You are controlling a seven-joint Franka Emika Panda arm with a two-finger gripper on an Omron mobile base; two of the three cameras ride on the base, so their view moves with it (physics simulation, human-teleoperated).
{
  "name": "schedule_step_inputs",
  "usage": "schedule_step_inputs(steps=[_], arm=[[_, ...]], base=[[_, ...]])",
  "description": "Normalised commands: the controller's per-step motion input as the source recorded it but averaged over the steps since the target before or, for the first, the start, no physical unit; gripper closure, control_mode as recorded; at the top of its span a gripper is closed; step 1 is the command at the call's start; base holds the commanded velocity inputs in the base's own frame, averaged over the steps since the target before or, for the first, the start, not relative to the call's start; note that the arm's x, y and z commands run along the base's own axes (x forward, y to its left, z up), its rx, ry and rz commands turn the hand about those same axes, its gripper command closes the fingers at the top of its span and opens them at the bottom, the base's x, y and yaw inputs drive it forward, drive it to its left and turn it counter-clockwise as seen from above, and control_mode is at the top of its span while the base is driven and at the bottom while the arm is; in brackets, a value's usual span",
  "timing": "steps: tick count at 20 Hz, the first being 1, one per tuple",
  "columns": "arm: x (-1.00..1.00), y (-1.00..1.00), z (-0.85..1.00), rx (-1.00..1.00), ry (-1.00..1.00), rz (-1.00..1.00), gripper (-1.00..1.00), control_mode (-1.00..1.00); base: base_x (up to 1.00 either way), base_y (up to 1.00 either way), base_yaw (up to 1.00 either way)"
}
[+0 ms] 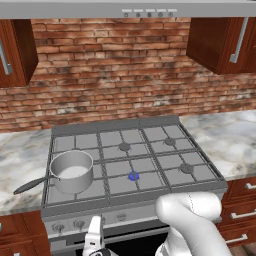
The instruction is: Turn off the front center burner of the stove.
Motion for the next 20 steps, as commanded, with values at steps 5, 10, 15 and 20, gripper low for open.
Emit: schedule_step_inputs(steps=[5, 10, 15, 20], arm=[[-0.09, 0.36, -0.31, 0.0, 0.0, 0.0, -1.0, -1.0], [-0.33, 0.36, -0.29, 0.0, 0.02, 0.0, -1.0, -1.0], [-0.43, 0.43, -0.16, 0.0, 0.01, 0.0, -1.0, -1.0], [-0.03, 0.21, -0.03, 0.0, 0.0, 0.0, -1.0, -1.0]], base=[[0.0, 0.0, 0.0], [0.0, 0.0, 0.0], [0.0, 0.0, 0.0], [0.0, 0.0, 0.0]])
